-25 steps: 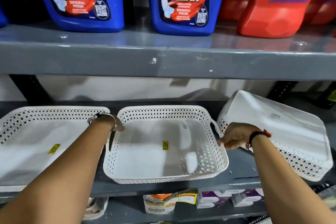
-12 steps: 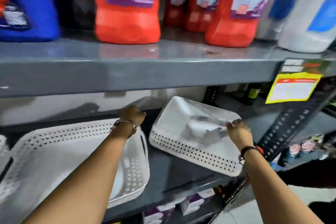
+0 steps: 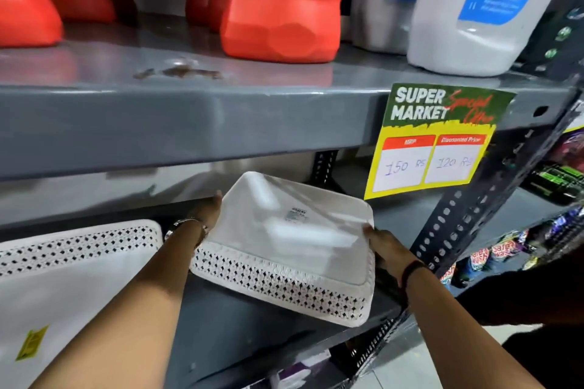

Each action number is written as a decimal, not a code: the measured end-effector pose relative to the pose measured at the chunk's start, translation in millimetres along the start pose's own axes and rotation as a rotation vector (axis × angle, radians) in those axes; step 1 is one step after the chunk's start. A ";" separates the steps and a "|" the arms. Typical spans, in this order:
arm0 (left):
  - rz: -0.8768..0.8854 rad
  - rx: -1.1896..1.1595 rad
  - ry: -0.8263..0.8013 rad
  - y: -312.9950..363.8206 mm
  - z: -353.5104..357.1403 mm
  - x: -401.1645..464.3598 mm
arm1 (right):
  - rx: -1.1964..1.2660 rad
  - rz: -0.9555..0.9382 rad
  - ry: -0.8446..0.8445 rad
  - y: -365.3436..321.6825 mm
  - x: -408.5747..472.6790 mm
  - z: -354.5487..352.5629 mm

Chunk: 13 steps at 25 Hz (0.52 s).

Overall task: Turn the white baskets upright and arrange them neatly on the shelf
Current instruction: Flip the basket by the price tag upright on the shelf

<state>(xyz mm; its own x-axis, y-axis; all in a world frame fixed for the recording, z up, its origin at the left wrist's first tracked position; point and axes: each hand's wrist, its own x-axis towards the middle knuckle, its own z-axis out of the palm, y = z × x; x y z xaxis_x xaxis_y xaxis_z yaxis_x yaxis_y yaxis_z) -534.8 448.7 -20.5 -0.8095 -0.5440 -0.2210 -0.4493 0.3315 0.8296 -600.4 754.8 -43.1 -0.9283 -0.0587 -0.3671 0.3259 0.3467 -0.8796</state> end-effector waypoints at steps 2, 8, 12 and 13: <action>-0.098 -0.200 0.004 -2.8 -2.7 3.6 | 0.017 0.022 -0.015 -4.9 4.9 -0.8; -0.200 -0.560 0.109 1.1 -40.7 -1.1 | 0.187 -0.163 0.058 -43.7 3.3 -27.8; -0.191 -0.514 -0.088 21.0 -78.7 -27.2 | 0.446 -0.373 0.111 -81.7 -18.3 -48.1; -0.223 -0.423 -0.171 22.5 -85.5 -38.2 | 0.541 -0.376 0.060 -86.6 -23.2 -48.9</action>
<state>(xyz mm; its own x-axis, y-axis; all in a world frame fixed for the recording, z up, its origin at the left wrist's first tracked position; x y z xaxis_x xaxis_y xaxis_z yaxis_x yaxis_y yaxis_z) -481.6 411.1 50.5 -0.7774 -0.4204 -0.4678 -0.4545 -0.1386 0.8799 -615.8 771.8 56.5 -0.9996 -0.0267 -0.0017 0.0072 -0.2075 -0.9782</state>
